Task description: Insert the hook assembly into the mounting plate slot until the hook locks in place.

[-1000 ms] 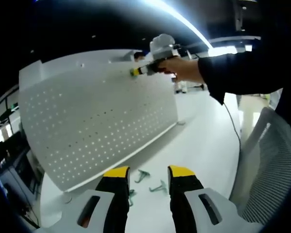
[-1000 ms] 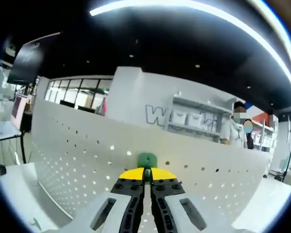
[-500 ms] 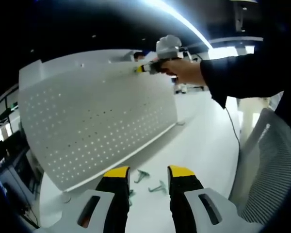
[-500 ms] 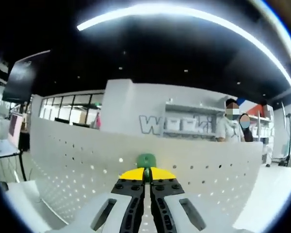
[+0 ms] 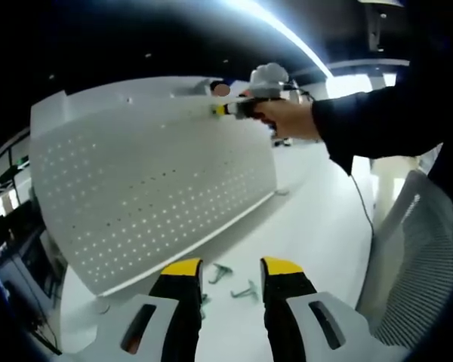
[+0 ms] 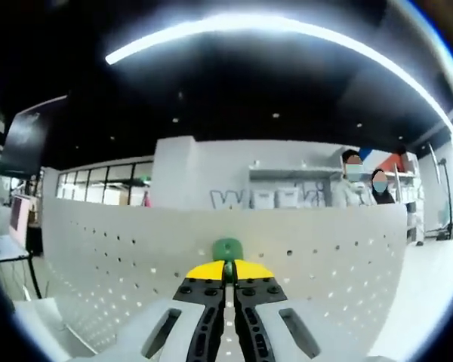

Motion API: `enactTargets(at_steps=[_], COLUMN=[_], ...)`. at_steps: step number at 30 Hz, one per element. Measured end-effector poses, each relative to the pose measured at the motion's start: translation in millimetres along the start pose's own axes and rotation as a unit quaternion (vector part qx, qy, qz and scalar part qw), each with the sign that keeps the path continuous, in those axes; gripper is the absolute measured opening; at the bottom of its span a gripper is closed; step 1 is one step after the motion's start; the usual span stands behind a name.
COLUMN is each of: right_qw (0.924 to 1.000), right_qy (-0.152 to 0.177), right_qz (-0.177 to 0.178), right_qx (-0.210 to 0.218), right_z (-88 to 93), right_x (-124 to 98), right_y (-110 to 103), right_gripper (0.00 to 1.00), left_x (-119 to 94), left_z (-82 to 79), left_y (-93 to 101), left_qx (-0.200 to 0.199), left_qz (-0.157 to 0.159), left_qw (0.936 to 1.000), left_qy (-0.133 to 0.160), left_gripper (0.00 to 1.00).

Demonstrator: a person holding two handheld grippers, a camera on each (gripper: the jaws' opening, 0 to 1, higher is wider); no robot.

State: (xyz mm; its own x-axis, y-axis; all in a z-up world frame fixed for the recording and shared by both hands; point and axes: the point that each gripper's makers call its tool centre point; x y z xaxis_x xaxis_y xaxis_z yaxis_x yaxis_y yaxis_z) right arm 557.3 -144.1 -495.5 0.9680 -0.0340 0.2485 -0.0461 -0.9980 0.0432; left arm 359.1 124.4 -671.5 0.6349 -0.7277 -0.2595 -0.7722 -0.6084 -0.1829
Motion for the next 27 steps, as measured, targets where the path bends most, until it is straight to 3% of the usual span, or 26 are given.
enactTargets(at_steps=[11,13,22,27], right_qw=[0.9999,0.9996,1.0,0.9993], right_qy=[0.009,0.014,0.003,-0.007], right_qz=[0.002,0.003,-0.002,-0.008], right_qx=[0.007,0.023,0.0,-0.037], right_z=[3.2,3.5,6.9,6.9], right_x=[-0.7,0.0,2.6,3.3], right_y=[2.1,2.6,1.3,0.0], right_gripper=[0.0,0.0,0.01,0.01], left_x=[0.9,0.7,0.3,0.6], left_z=[0.3,0.3,1.0,0.9], left_y=[0.5,0.6,-0.5,-0.2], left_qx=[-0.001,-0.001,-0.003,-0.002], left_qz=[0.0,0.0,-0.002,-0.001], left_qw=[1.0,1.0,1.0,1.0], left_qy=[-0.001,-0.002,-0.003,-0.003], left_gripper=[0.31,0.31,0.31,0.31])
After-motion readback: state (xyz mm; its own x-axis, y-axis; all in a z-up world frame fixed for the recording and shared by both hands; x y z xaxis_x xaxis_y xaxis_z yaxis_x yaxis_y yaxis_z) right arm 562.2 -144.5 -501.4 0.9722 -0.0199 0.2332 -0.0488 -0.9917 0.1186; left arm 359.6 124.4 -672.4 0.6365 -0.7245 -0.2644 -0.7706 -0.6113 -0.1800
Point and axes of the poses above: the point that each gripper's makers call its tool centre point, and the gripper's own axes: x roughly forward along the fingers, y roughly to its right, z roughly out of its underside, and after that the axes turned 1 degree about y, right-handed
